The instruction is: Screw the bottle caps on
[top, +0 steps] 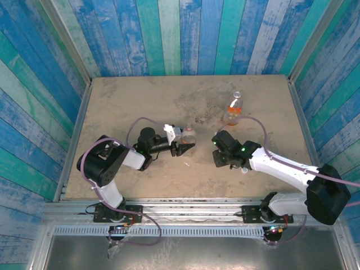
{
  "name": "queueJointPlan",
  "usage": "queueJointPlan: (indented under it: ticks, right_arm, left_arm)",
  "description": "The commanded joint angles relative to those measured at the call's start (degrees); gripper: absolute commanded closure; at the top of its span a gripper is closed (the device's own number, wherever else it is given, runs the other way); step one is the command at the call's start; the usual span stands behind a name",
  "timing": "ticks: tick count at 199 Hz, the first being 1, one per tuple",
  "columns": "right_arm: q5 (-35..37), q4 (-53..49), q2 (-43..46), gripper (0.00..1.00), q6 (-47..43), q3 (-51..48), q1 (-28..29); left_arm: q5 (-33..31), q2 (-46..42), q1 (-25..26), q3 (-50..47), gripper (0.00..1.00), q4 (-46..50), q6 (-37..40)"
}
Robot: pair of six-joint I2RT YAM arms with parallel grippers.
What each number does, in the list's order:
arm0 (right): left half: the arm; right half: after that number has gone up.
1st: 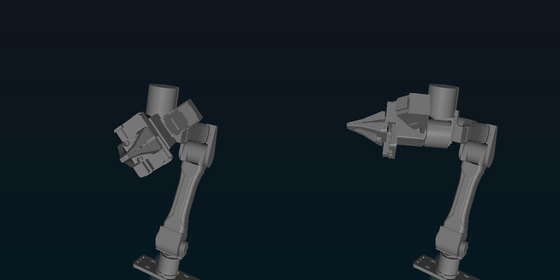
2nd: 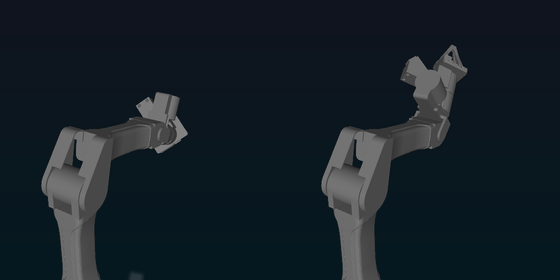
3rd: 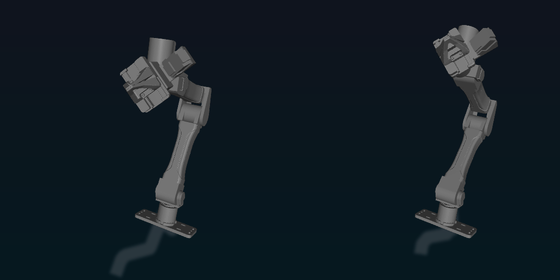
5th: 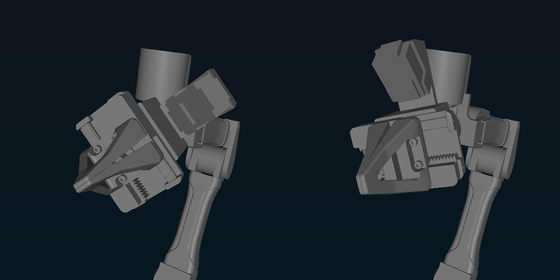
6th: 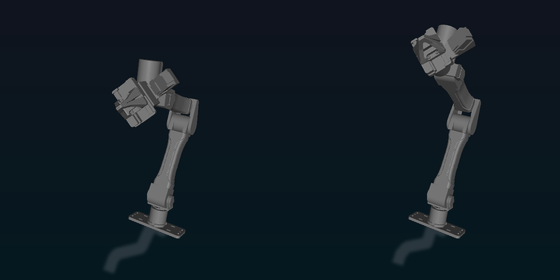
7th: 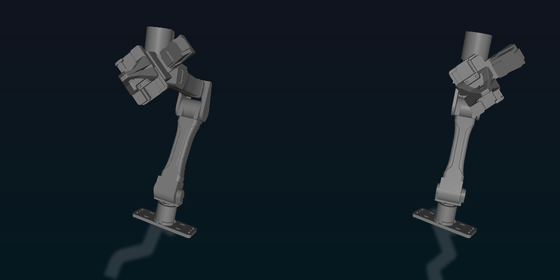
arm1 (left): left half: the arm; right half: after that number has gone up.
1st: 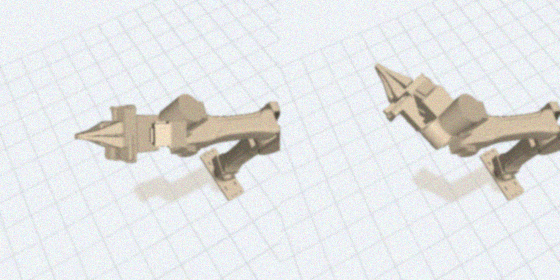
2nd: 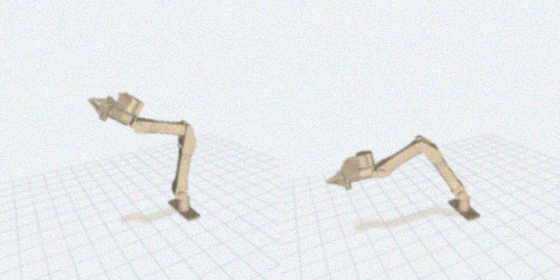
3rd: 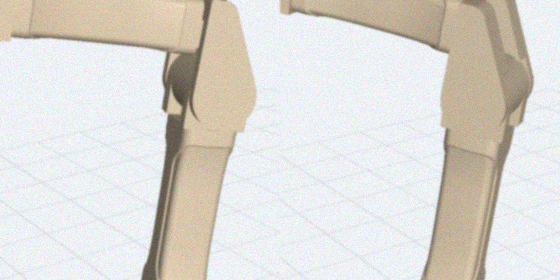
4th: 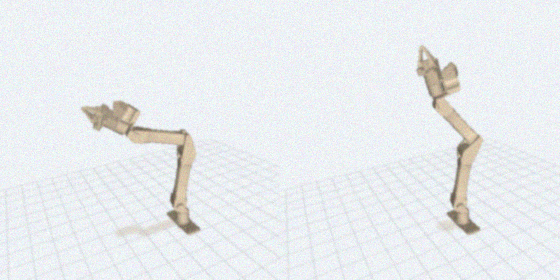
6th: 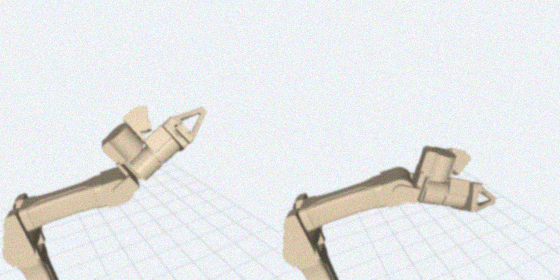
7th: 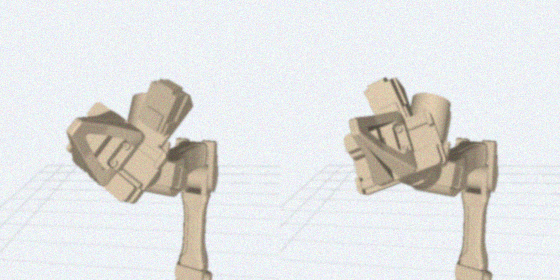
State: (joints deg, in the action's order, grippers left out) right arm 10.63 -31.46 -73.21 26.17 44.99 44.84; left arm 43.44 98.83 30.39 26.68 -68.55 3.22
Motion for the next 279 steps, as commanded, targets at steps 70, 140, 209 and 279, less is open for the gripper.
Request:
queueJointPlan:
  ticks: [70, 140, 209, 279]
  right_arm:
    - [-1.63, -25.12, -8.46, 0.64, -7.9, 27.46, 0.34]
    - [-3.52, -33.94, -15.8, 0.64, -11.45, 46.73, 0.79]
    - [-3.25, -41.66, -23.68, 0.65, -13.91, 63.96, 3.88]
    - [-3.42, -44.56, -31.03, 0.64, -16.53, 76.19, 6.17]
  left_arm:
    - [0.84, 2.27, 0.18, -0.21, 0.34, 0.7, 0.73]
    - [0.81, 2.56, 0.19, -0.22, 0.33, 0.53, 0.89]
    - [1.25, 3.05, 0.19, 0.13, 0.34, 0.61, 1.04]
    - [1.87, 2.88, 0.17, 0.31, 0.34, 1.27, 1.44]
